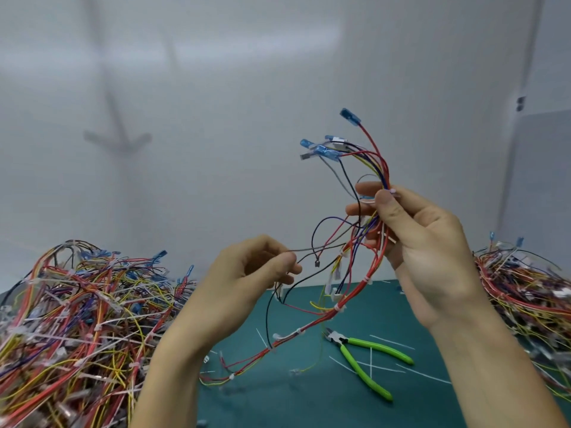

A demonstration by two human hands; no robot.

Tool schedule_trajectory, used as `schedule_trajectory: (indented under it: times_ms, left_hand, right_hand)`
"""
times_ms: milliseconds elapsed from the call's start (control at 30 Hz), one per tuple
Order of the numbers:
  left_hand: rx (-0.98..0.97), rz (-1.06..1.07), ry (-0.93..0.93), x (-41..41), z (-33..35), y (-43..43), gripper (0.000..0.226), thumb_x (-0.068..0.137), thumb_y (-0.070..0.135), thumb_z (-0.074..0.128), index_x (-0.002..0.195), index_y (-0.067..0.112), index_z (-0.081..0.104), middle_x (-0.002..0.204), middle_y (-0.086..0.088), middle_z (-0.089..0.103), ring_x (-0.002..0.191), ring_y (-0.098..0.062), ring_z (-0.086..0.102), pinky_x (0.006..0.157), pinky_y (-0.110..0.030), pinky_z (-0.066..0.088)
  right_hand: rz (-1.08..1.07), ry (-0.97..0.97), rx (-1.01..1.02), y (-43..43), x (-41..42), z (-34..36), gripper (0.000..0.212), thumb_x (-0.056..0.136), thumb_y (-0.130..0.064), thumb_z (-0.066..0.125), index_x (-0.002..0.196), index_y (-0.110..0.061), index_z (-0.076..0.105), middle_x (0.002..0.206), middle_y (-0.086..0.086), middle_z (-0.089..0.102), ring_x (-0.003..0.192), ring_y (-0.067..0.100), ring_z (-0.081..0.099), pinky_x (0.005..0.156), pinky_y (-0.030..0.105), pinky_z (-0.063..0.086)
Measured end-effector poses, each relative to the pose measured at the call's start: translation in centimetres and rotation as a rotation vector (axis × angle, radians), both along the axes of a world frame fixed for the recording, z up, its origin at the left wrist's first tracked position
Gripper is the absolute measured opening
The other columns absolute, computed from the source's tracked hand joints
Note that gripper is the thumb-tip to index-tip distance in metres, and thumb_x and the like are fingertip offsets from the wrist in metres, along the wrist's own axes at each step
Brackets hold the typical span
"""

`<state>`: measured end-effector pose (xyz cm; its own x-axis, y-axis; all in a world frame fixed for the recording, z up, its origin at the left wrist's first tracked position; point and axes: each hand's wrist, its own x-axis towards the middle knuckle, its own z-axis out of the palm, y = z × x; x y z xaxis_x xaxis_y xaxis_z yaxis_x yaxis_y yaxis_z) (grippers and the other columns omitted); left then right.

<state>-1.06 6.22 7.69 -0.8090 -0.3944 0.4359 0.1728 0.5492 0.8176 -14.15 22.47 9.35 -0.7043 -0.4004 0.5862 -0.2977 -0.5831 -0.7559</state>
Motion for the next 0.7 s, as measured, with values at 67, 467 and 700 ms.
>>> schedule_trajectory:
  times_ms: [67,467,700]
  left_hand:
    - [-0.071,0.048,-0.051,-0.2,-0.3,0.0,0.029,0.076,0.048,0.068,0.100,0.031,0.068,0.100,0.017,0.071,0.096,0.000,0.066,0.081,-0.017,0.052]
    - [-0.054,-0.071,-0.109,-0.6,-0.6,-0.1,0.011,0.091,0.014,0.066,0.086,0.015,0.076,0.076,-0.003,0.075,0.072,-0.012,0.071,0.070,-0.023,0.056]
    - [0.202,0.031,0.151,-0.3,0.0,0.2,0.018,0.094,0.010,0.060,0.086,0.012,0.076,0.078,-0.008,0.074,0.066,-0.018,0.071,0.058,-0.023,0.058]
  right_hand:
    - [0.041,-0.028,-0.013,0.1,-0.2,-0.1,0.024,0.087,-0.032,0.059,0.099,-0.019,0.075,0.086,0.002,0.076,0.080,0.007,0.070,0.060,0.015,0.051]
    - [0.133,-0.161,-0.014,0.5,-1.4,-0.4,0.025,0.094,-0.028,0.055,0.099,-0.016,0.076,0.076,0.001,0.067,0.067,0.006,0.062,0.054,0.018,0.052]
    - [0.159,-0.189,0.064,0.2,-1.9,-1.0,0.030,0.103,-0.018,0.046,0.106,-0.010,0.075,0.084,0.006,0.071,0.076,0.011,0.064,0.071,0.026,0.054]
